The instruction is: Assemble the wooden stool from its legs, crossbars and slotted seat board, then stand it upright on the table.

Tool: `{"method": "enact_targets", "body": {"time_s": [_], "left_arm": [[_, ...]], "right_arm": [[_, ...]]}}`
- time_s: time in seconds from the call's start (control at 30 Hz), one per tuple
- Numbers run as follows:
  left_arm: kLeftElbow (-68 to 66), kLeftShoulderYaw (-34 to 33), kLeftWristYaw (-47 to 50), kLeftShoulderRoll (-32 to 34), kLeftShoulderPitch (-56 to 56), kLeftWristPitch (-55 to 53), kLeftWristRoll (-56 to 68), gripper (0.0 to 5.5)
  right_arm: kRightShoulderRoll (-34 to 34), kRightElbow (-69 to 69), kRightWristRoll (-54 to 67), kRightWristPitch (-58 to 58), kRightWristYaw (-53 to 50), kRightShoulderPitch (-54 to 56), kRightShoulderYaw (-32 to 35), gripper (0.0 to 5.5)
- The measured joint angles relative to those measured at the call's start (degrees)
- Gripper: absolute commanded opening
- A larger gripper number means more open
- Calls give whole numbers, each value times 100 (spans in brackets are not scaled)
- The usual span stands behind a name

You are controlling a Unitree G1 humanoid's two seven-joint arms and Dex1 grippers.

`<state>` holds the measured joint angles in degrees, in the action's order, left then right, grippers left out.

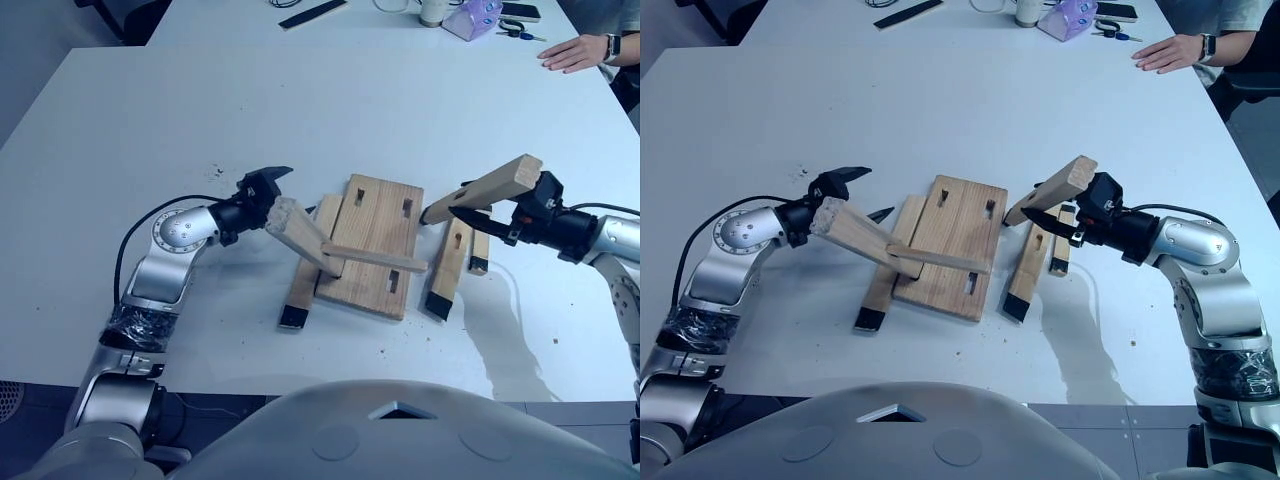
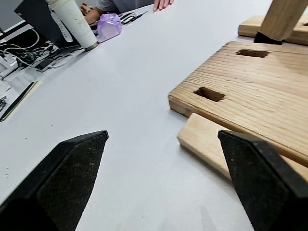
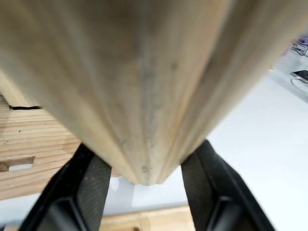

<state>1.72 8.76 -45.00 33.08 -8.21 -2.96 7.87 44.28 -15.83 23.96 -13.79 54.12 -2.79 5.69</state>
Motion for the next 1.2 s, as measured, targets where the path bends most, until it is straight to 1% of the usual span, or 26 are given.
{"method": "enact_targets", "body": {"time_s": [0.17,0.33,0.47,0.53,0.67,0.87,1.03,1.2], "left_arm": [[18,13,0,24,118,29,-139,424],[34,-22,-25,208,427,145,-299,424],[32,-175,-49,364,559,184,-324,424],[34,-187,-50,420,561,186,-325,424],[33,-186,-101,445,559,184,-325,424],[-6,-186,-278,485,461,185,-324,424],[-85,-184,-500,558,408,193,-324,424],[-179,-178,-684,645,287,193,-324,424]], "right_arm": [[-125,-153,201,-254,-66,47,31,204],[93,-954,1054,-759,63,-362,884,203],[193,-1769,2457,-1476,139,-824,1747,203],[250,-2006,2758,-1641,177,-1073,1915,203],[275,-2216,2707,-1732,295,-1538,1873,203],[284,-2266,2075,-1433,432,-1814,1636,203],[278,-2443,1606,-1066,572,-2036,1250,203],[273,-2583,1343,-807,576,-2077,1010,203]]}}
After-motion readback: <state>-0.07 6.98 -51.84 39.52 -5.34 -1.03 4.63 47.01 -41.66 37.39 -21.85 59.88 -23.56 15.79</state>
